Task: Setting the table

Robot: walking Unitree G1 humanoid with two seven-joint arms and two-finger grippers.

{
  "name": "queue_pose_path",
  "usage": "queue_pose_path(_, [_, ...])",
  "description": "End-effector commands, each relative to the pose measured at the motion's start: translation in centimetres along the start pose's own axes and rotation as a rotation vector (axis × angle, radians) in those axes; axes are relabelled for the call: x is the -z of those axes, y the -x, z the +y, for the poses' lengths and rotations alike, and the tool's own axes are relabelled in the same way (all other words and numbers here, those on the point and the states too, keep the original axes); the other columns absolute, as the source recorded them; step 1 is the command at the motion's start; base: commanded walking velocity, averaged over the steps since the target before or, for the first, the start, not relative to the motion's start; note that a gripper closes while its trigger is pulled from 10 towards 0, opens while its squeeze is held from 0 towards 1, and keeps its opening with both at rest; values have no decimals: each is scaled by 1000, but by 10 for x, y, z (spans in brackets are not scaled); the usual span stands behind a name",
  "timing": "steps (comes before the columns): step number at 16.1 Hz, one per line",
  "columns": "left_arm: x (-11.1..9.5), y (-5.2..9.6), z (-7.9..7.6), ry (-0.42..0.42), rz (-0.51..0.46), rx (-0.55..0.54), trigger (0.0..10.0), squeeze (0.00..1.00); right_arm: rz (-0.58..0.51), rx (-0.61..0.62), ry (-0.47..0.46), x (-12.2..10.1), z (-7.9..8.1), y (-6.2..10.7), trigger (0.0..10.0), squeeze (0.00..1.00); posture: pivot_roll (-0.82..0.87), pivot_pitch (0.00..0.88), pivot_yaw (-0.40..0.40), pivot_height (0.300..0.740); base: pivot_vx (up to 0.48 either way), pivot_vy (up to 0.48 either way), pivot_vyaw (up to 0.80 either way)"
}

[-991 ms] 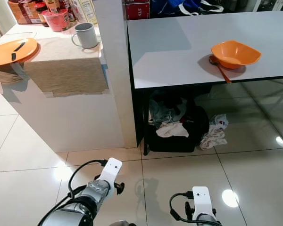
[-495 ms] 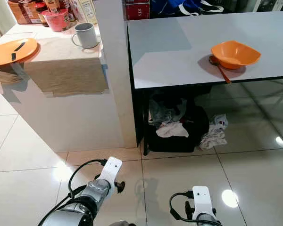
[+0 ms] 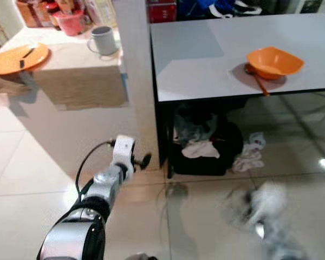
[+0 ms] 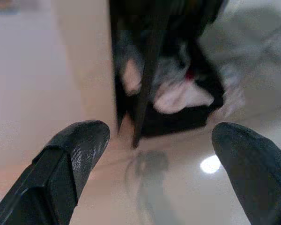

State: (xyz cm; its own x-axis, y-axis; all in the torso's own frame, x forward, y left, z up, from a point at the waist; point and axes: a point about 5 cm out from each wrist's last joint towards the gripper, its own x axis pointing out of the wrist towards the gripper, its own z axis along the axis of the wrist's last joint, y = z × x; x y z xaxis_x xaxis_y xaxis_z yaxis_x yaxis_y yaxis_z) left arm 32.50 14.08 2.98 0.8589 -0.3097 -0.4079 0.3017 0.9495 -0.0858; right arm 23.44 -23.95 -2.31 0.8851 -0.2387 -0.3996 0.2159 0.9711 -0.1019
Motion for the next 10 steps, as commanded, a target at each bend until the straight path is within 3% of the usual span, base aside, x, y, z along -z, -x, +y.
queue_pose_path(1, [-5,-3,-6,8,-26,32,10000,0,-23,-50,-31,-3,20,1,10000,0,4,0,64,740,0,0,0])
queue_pose_path(3, [-32,-8,-18,-23,-129,106,10000,0,-169,-60,-39,-35,24,-6,10000,0,6,0,65,740,0,0,0])
queue_pose_path(5, [-56,-10,-24,4,-230,124,10000,0,-286,-56,-56,-67,22,-8,10000,0,3,0,70,740,0,0,0])
queue_pose_path(8, [-99,-6,-28,-13,-400,132,10000,0,-400,-53,-73,-101,25,-1,10000,0,6,0,69,740,0,0,0])
queue_pose_path(9, [-119,1,-33,-59,-492,147,10000,0,-448,-52,-89,-117,26,6,10000,0,9,0,66,740,0,0,0])
queue_pose_path(10, [-127,5,-36,-85,-531,157,10000,0,-479,-70,-99,-125,29,11,10000,0,10,0,68,740,0,0,0])
